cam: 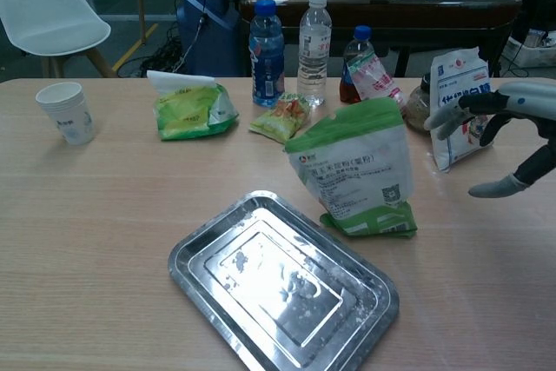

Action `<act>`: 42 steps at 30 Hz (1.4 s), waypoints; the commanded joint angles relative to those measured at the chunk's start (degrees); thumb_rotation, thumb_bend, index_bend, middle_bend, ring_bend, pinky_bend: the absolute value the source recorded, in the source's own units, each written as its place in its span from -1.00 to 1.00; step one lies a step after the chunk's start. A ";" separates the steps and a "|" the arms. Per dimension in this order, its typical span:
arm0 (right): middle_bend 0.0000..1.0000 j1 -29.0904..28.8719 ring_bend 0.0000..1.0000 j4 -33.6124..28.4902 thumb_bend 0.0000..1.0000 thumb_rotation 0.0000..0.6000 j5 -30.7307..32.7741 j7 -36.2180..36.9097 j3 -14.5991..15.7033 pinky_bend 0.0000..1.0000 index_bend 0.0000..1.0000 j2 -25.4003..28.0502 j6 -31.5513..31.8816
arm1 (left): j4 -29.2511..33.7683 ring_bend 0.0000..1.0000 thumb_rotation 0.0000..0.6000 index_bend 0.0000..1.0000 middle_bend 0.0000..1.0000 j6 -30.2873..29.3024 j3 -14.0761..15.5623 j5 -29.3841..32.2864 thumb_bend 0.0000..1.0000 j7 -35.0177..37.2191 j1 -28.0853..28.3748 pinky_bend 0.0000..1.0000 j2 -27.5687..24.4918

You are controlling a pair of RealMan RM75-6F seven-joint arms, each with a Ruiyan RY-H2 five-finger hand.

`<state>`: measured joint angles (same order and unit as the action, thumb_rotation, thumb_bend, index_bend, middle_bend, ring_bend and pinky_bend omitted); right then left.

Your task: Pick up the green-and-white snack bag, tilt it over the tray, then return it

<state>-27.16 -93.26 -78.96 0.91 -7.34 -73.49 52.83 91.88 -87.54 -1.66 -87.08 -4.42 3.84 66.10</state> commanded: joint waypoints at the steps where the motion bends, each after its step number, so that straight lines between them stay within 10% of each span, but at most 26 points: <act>1: -0.50 -2.13 -0.70 4.15 -1.00 1.00 0.16 2.39 -0.40 -0.46 -0.58 -3.91 -1.70 | -0.13 -0.55 1.00 -0.73 -0.70 0.03 0.00 0.03 -0.34 0.14 -0.02 -0.80 0.05; 16: -0.46 -6.14 -0.70 18.37 -0.86 1.00 -5.09 13.74 1.44 -0.46 -0.58 -16.75 -1.07 | -0.48 -0.55 1.00 -0.73 -0.70 0.27 0.04 0.02 -0.34 0.30 -0.04 -0.80 0.17; 32: -0.06 -8.85 -0.31 31.99 0.37 1.00 -10.01 19.61 3.46 -0.05 0.07 -24.44 2.73 | -0.60 -0.55 1.00 -0.70 -0.70 0.72 0.23 0.09 -0.34 0.96 -0.08 -0.82 0.15; 42: 0.11 -8.75 -0.07 34.29 0.57 1.00 -14.66 26.31 4.75 0.23 0.29 -23.68 11.06 | -0.36 -0.56 1.00 -0.70 -0.71 0.97 0.28 -0.07 -0.34 2.29 -0.03 -0.83 -0.16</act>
<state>-35.77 -58.71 -92.55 26.94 -3.04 -97.96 62.80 91.52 -86.58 -1.37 -87.14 -2.14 3.81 65.95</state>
